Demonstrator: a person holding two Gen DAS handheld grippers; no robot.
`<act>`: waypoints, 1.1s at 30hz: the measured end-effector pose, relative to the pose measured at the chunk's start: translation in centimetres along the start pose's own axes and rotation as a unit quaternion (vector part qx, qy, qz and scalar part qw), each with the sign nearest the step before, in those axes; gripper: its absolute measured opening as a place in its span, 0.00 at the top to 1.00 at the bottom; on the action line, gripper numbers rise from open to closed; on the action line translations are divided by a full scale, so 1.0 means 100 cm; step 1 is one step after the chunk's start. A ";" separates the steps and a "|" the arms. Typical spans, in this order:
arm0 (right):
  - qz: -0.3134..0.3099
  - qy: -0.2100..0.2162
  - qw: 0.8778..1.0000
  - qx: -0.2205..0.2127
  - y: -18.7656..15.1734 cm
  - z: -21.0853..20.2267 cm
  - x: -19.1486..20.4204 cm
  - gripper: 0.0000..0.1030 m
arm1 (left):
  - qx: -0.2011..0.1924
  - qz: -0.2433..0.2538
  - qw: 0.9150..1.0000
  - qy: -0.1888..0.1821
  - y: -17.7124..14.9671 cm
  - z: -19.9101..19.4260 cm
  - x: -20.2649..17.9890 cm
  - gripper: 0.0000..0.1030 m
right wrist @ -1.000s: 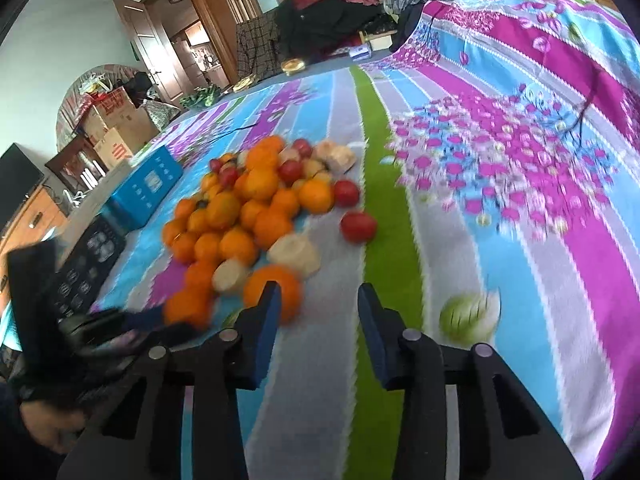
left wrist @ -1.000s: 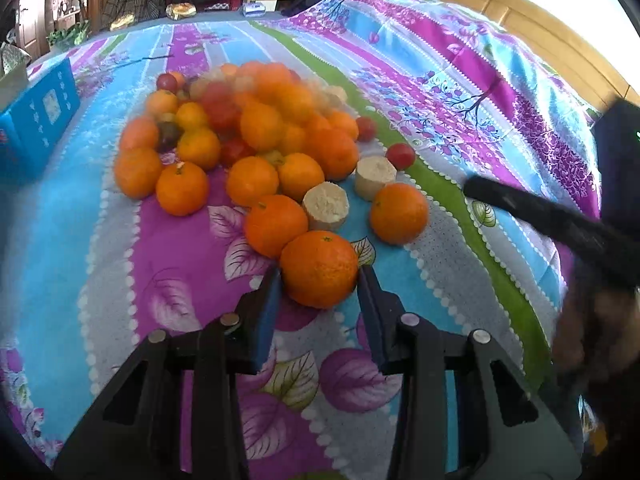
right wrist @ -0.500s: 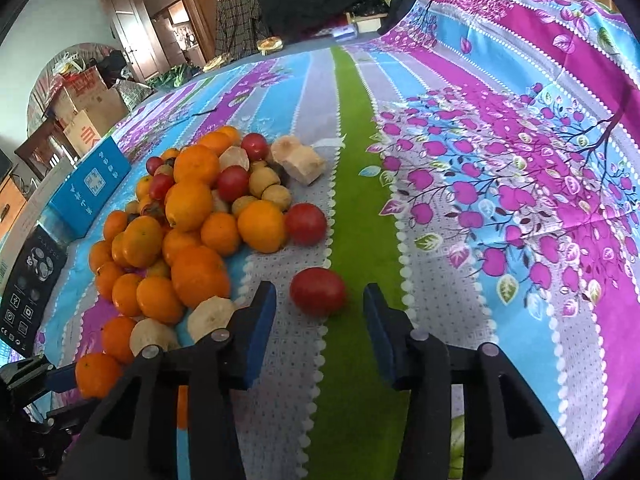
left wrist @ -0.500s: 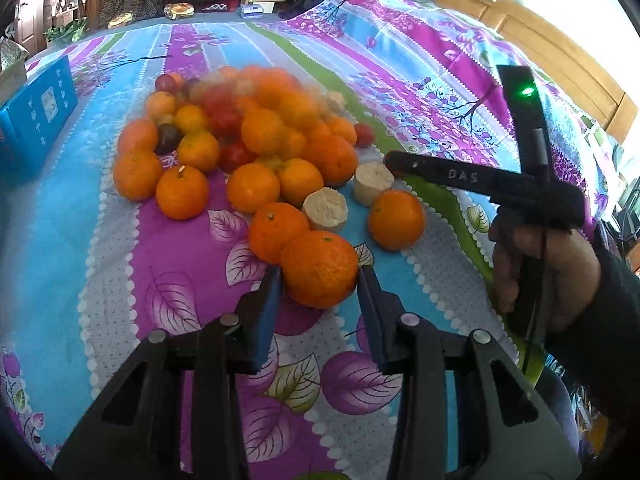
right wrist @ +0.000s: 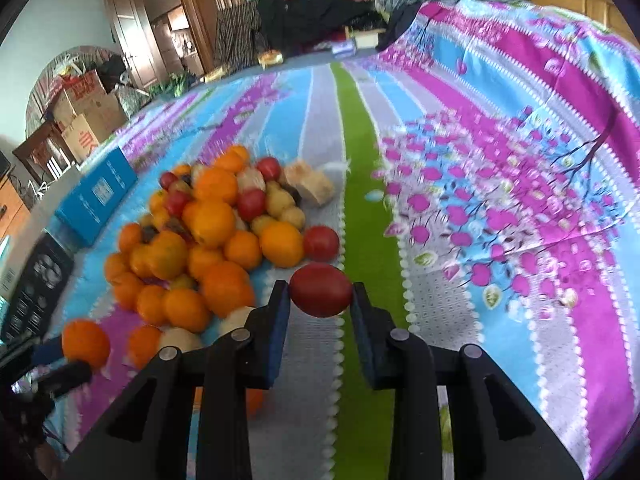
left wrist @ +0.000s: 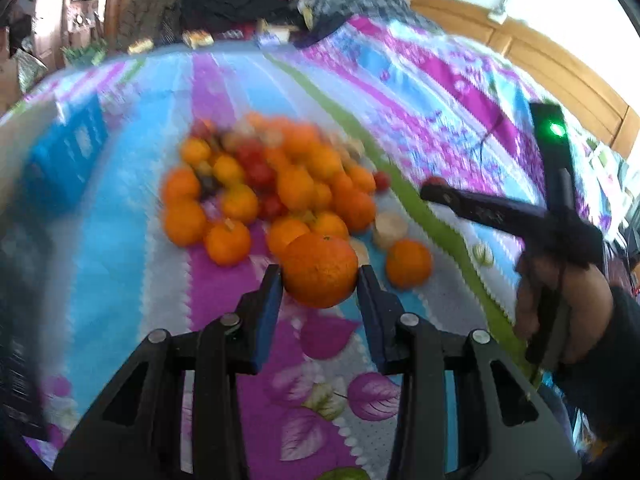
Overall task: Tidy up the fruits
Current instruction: 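Carry the orange and tomato in both tools over the blue colander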
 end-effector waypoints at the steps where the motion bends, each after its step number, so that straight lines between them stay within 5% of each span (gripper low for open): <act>1: 0.000 -0.001 1.000 -0.005 0.001 -0.008 0.005 0.67 | -0.007 -0.001 1.000 0.009 0.005 -0.007 0.005 0.62; 17: -0.061 0.061 0.996 -0.038 0.013 -0.091 0.148 0.67 | -0.040 -0.038 0.986 0.156 0.025 -0.114 0.097 0.62; 33: -0.115 0.104 0.987 -0.037 0.001 -0.121 0.253 0.67 | -0.068 -0.082 0.978 0.182 0.009 -0.174 0.144 0.62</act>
Point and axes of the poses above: each gripper's, at about its wrist camera, not at the fingertips, and z roughly the way its jaws point, x to its left, y to its top, the point moved 5 cm from there along z, roughly the way its jaws point, and after that the axes turned 14 degrees about z, right-handed, at the moved point
